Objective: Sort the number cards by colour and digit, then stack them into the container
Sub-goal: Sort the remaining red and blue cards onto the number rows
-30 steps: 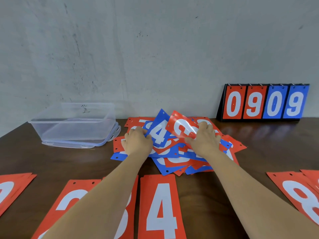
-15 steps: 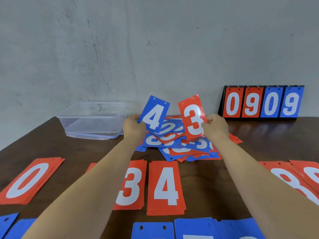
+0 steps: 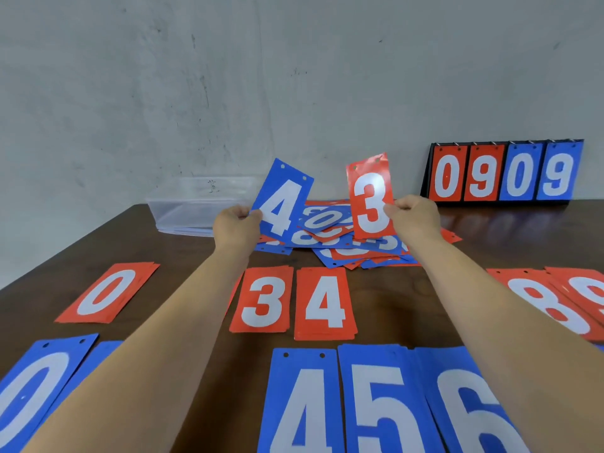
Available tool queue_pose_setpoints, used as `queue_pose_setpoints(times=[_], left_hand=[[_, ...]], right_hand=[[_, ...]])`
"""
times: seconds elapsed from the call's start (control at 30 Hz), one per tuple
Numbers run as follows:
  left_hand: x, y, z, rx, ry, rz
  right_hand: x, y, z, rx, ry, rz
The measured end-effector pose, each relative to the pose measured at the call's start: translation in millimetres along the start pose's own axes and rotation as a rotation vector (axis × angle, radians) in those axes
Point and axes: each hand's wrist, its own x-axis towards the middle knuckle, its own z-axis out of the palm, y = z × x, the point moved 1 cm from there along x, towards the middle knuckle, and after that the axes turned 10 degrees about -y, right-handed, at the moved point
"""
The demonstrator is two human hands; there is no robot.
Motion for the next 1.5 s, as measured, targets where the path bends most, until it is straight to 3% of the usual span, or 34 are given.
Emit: queue_pose_setpoints(times=[0.2, 0.33, 0.67, 1.1, 1.5], left_hand=[[-18, 7, -25, -0.101, -0.041, -0.023], [-37, 8, -49, -0.045, -0.095, -0.030], [-91, -28, -121, -0.028, -0.048, -0.144], [-121, -48, -158, 0.013, -0.080, -0.155], [-139, -55, -155, -0.038, -0.126, -0.168]], right_hand=[[-24, -9, 0, 0.053, -0.021, 0.032], [-47, -14, 10, 0.122, -0.066, 0.089], [-109, -26, 49, 0.083, -0.136, 0.187], [-137, -43, 112, -0.027, -0.281, 0.191], [-135, -36, 143, -0.658, -0.301, 0.016]])
